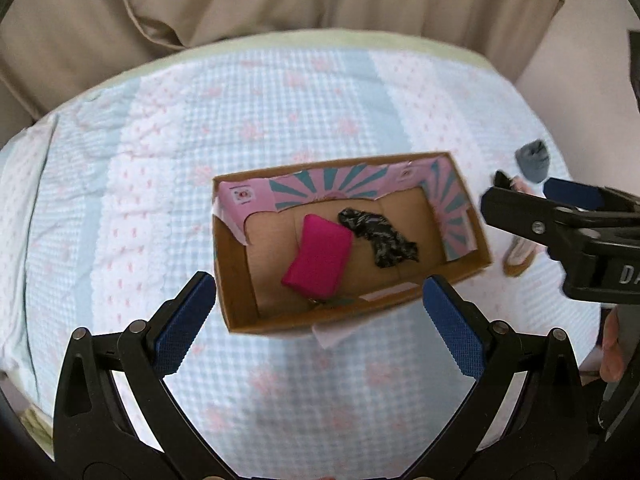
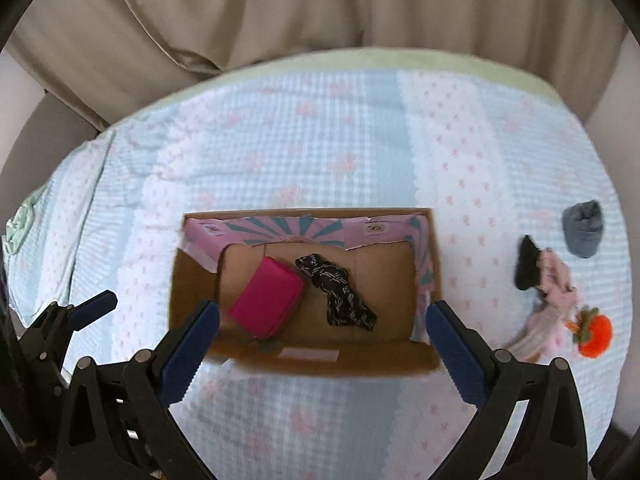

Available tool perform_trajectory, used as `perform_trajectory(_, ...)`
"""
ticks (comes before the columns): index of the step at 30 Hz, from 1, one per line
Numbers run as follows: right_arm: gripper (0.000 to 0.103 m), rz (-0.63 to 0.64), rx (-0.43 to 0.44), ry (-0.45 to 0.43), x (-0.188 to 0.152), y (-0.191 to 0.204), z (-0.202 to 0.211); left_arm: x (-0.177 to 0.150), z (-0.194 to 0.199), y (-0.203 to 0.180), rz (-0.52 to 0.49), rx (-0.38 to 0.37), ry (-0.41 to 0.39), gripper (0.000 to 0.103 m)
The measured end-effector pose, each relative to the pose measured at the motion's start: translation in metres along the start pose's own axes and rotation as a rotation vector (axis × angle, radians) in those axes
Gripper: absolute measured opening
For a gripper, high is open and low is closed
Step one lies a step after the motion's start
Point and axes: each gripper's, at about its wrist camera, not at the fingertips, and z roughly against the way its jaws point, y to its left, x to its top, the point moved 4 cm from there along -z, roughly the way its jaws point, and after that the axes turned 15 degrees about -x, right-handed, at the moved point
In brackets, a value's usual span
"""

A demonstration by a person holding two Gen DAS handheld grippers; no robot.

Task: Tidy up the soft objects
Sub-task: 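Open both tools to drop the pouch and scarf into the box, then grasp the fluffy earmuff headband with the left tool while the right tool grasps the orange pompom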

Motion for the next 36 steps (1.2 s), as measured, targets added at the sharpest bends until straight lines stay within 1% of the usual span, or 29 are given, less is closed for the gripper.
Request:
perform_trajectory(6, 0.103, -0.031, -0.013, -0.086, -0.02, -0.025, 0.062, -0.012, 0.039, -0.038, -0.027, -0.02, -0.072, 0.103)
perform_trajectory(10, 0.103, -0.06, -0.035, -0.136, -0.041, -0.057, 0.094, -0.018, 0.05, -0.074, -0.064, -0.043, -0.099, 0.103)
perform_trajectory(13, 0.103, -0.095, -0.071, -0.172, -0.058, -0.094, 0.112, -0.023, 0.052, -0.105, -0.095, -0.057, -0.112, 0.103)
perform_trajectory(16, 0.103, -0.136, -0.093, -0.188, -0.074, -0.133, 0.124, -0.027, 0.045, -0.145, -0.123, -0.07, -0.115, 0.103)
perform_trajectory(18, 0.103, -0.158, -0.113, -0.193, -0.085, -0.165, 0.129, -0.029, 0.039, -0.167, -0.124, -0.083, -0.117, 0.103)
perform_trajectory(20, 0.103, -0.166, -0.133, -0.201, -0.095, -0.197, 0.131, -0.032, 0.027, -0.194, -0.116, -0.095, -0.109, 0.103)
perform_trajectory(24, 0.103, -0.174, -0.145, -0.204, -0.107, -0.259, 0.128, -0.035, -0.004, -0.242, -0.121, -0.116, -0.095, 0.103)
perform_trajectory(28, 0.103, -0.181, -0.134, -0.198, -0.116, -0.313, 0.113, -0.038, -0.049, -0.28, -0.124, -0.128, -0.062, 0.103)
perform_trajectory(32, 0.103, -0.154, -0.134, -0.174, -0.121, -0.354, 0.083, -0.041, -0.094, -0.3, -0.116, -0.14, -0.021, 0.103)
perform_trajectory(36, 0.103, -0.161, -0.126, -0.146, -0.128, -0.385, 0.048, -0.043, -0.147, -0.306, -0.13, -0.131, 0.026, 0.102)
